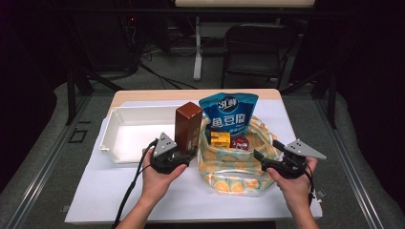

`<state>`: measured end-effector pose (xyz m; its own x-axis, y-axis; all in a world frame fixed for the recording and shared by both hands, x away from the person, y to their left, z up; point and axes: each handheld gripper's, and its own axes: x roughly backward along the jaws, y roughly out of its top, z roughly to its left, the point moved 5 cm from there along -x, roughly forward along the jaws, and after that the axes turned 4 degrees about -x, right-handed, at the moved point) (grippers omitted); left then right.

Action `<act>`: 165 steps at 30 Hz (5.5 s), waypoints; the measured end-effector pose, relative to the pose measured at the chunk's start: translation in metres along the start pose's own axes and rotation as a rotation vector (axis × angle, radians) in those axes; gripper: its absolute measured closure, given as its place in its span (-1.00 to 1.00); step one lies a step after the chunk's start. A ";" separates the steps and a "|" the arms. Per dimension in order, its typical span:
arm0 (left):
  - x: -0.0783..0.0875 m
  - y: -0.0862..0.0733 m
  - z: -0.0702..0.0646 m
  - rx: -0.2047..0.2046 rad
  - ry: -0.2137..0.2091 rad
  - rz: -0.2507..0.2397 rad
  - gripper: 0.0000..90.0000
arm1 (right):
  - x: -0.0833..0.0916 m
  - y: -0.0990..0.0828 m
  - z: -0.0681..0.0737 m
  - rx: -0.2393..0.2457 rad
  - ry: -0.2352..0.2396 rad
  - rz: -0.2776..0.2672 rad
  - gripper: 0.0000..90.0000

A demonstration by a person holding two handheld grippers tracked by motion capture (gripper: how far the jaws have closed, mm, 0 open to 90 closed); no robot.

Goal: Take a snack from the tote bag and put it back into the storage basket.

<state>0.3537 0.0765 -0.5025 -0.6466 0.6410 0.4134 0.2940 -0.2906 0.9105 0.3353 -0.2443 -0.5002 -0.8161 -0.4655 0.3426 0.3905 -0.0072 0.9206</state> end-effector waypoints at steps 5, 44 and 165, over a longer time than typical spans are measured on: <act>0.006 -0.002 0.006 0.015 0.016 -0.004 -0.01 | 0.004 -0.007 -0.011 -0.001 -0.014 0.013 -0.66; 0.038 -0.039 0.099 0.093 0.164 0.135 -0.01 | 0.008 -0.022 -0.033 -0.034 -0.073 0.034 -0.68; 0.004 -0.064 0.177 0.350 0.284 0.402 1.00 | 0.000 -0.030 -0.031 -0.031 -0.076 0.079 -0.67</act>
<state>0.4572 0.2233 -0.5591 -0.5852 0.3008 0.7530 0.7374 -0.1888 0.6485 0.3368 -0.2716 -0.5336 -0.8116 -0.3977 0.4280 0.4669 -0.0012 0.8843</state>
